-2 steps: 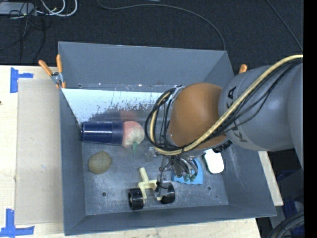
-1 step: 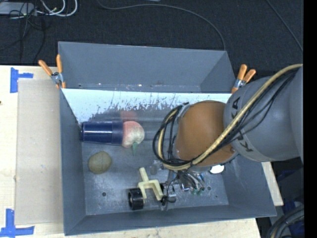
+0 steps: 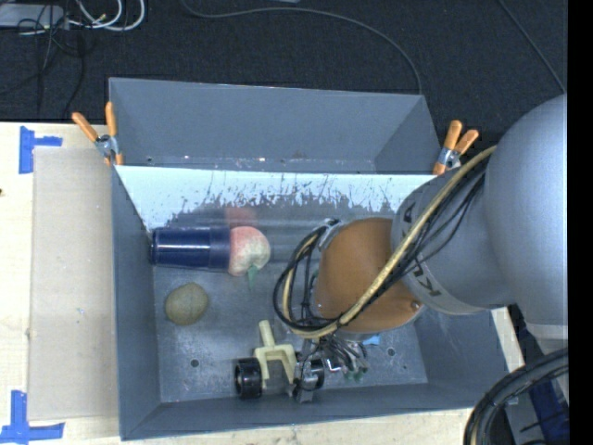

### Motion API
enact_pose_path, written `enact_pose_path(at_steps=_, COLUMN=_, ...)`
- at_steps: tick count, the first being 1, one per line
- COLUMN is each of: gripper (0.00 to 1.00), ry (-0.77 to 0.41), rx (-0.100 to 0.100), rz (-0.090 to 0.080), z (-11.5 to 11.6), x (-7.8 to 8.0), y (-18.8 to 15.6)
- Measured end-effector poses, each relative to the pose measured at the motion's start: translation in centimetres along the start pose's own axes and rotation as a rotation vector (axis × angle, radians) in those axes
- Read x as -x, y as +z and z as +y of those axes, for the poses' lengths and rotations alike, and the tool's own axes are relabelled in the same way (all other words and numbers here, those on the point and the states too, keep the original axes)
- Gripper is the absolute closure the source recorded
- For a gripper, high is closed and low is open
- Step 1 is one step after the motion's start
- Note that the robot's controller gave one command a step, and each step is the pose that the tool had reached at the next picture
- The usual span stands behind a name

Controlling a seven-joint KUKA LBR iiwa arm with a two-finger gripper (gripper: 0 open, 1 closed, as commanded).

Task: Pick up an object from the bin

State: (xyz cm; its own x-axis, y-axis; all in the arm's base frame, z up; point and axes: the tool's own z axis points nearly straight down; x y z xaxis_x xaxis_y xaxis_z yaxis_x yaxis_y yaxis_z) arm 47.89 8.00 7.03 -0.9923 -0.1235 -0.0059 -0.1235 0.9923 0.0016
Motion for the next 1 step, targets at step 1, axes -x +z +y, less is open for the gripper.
enact_pose_path(at_steps=1, gripper=1.00, ry=0.103, rx=-0.001, rz=0.014, z=-2.26, x=-0.98, y=0.02)
